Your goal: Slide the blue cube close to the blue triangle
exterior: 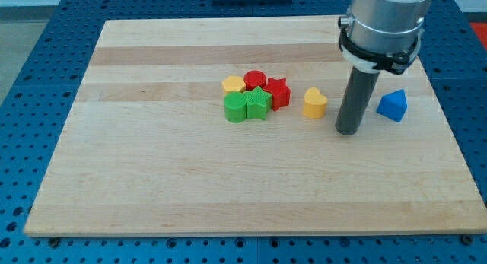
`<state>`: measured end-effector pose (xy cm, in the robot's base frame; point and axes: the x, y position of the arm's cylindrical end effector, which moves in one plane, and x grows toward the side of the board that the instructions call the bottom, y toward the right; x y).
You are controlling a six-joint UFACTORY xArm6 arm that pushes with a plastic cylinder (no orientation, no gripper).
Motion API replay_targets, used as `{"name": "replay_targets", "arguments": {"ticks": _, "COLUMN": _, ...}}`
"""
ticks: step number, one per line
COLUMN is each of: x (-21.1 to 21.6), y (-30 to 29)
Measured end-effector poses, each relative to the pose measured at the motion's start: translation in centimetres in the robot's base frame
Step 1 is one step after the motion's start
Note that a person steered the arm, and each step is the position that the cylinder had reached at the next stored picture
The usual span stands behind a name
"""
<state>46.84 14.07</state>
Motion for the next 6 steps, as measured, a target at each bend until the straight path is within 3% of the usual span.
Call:
{"name": "replay_targets", "arguments": {"ticks": 3, "x": -3.3, "y": -4.7}}
{"name": "replay_targets", "arguments": {"ticks": 6, "x": -3.3, "y": 0.2}}
